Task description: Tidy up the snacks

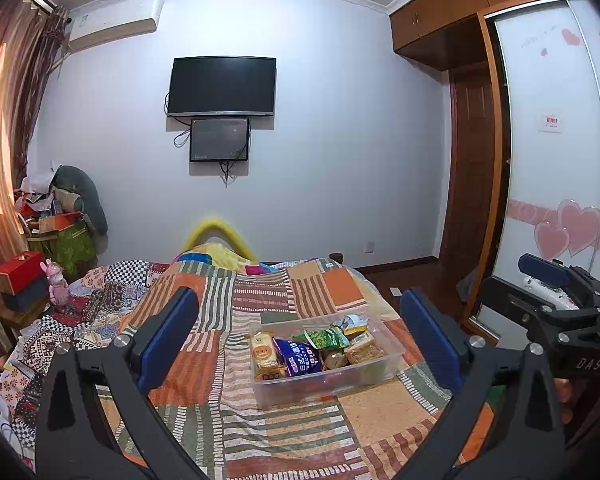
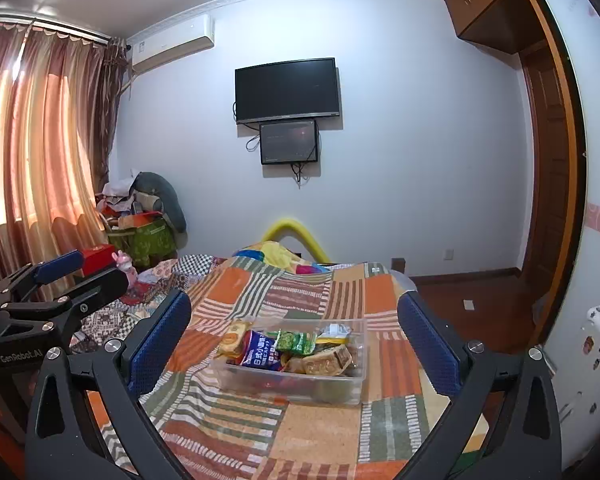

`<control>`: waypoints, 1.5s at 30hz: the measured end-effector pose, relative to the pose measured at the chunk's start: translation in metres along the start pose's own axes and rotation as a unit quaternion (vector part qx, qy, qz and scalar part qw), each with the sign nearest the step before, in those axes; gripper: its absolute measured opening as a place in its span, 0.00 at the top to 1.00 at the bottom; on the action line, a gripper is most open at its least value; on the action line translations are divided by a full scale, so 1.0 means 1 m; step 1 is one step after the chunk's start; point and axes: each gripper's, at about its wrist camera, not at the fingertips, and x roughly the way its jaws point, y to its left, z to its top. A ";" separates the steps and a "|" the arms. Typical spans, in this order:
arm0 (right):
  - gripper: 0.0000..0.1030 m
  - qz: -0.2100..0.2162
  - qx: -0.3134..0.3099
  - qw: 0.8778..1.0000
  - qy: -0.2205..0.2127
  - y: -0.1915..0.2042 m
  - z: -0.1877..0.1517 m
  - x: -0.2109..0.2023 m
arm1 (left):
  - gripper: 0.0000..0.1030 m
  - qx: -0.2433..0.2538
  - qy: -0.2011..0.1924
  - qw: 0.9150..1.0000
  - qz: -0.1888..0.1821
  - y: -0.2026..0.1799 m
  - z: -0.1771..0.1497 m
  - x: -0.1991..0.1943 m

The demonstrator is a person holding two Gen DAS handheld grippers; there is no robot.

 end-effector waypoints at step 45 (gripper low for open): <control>0.00 -0.010 -0.002 1.000 -0.014 -0.001 0.001 -0.014 | 0.00 0.001 0.005 1.000 -0.019 -0.002 0.000 -0.007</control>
